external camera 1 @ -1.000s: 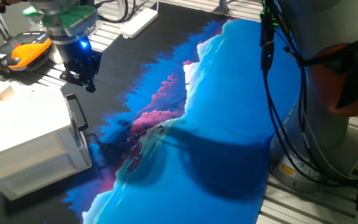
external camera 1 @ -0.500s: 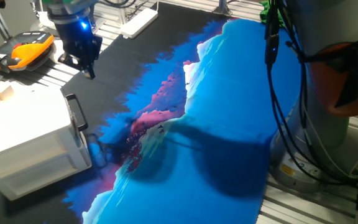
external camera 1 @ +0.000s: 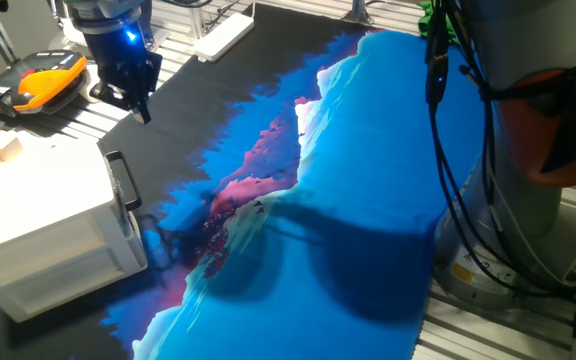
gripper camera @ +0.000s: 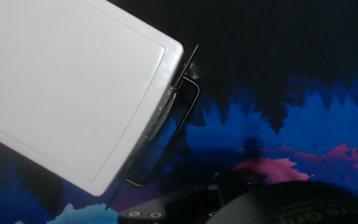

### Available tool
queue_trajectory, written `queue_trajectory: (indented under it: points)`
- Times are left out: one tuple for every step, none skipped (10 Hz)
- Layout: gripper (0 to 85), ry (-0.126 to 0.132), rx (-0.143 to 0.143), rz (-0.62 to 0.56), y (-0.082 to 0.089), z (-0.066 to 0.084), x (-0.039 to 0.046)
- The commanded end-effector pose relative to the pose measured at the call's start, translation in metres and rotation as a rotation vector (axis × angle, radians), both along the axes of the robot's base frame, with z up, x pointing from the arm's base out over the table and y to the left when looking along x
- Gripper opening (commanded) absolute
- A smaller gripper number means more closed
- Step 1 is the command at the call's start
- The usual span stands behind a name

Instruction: Use the gripper to push and close the drawer

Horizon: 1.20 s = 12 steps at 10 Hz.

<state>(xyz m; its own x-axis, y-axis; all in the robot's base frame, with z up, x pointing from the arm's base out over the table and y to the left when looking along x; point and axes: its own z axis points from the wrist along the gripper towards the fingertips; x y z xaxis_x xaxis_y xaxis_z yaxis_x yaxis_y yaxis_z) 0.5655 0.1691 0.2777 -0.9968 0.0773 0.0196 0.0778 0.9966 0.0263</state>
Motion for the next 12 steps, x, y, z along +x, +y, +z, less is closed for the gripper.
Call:
queue_trajectory:
  points:
    - [0.0,0.0,0.0,0.0,0.0,0.001,0.0]
    - [0.0,0.002,0.002,-0.003,0.0,0.002,-0.0003]
    - [0.0,0.004,0.002,-0.003,0.0,0.005,-0.0008]
    - [0.0,0.001,-0.006,-0.003,0.0,0.013,-0.0049]
    - [0.0,0.001,-0.009,-0.005,0.001,0.021,-0.0096]
    - [0.0,0.008,-0.006,-0.008,0.003,0.027,-0.0135]
    - [0.0,0.013,-0.004,-0.009,0.004,0.031,-0.0161]
    - [0.0,0.016,0.006,-0.01,0.002,0.031,-0.0172]
    - [0.0,0.016,0.007,-0.007,0.001,0.03,-0.0182]
    - [0.0,0.013,0.007,-0.002,0.0,0.03,-0.019]
    - [0.0,0.011,0.007,-0.002,0.0,0.03,-0.0191]
    - [0.0,0.01,0.005,0.0,0.0,0.03,-0.0189]
